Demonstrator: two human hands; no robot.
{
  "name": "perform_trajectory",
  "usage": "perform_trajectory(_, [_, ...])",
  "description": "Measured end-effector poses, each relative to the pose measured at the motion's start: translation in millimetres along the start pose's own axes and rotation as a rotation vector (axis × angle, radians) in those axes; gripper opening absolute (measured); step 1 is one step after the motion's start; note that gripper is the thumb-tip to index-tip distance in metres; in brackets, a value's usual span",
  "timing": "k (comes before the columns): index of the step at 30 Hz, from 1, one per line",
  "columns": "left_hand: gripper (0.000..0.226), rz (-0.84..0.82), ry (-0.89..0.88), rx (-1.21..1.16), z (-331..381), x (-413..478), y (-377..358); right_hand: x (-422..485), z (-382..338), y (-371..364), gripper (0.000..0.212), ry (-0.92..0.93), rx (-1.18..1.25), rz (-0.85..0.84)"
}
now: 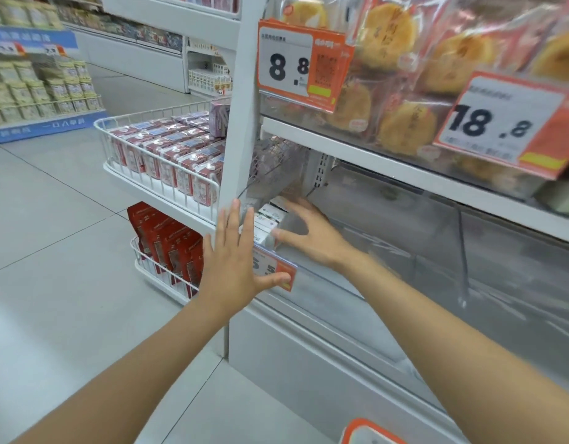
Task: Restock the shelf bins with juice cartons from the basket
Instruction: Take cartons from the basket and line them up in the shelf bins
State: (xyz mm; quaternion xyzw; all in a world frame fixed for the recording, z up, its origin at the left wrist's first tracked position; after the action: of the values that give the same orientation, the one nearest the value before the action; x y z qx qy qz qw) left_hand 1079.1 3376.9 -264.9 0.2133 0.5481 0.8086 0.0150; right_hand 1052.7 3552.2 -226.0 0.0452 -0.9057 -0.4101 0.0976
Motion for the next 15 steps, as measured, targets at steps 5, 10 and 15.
perform_trajectory(5, [0.105, 0.09, -0.016, 0.043, 51.5, -38.4, 24.5, -101.5, -17.0, 24.5, 0.05, -0.003, -0.199, 0.223])
perform_trajectory(10, [0.065, -0.093, -0.152, -0.19, 121.5, -116.1, -2.8, -230.7, -0.6, 21.6, 0.027, -0.022, -0.194, 0.298])
perform_trajectory(15, [0.062, -0.57, 0.018, -0.435, 149.0, -210.4, -76.1, -367.9, 93.8, -16.6, 0.031, -0.427, -0.099, -0.051])
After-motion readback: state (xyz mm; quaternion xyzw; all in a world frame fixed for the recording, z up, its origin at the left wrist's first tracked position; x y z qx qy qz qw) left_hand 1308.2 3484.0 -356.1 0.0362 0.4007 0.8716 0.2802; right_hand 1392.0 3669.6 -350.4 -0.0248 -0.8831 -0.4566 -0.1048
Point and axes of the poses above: each hand's wrist, its own x-axis towards the middle knuckle, its own y-axis out of the back of the hand, z = x × y, the point moved 2 cm from there along x, towards the middle knuckle, and after that the axes turned 2 degrees about -z, right-handed, at the moved point
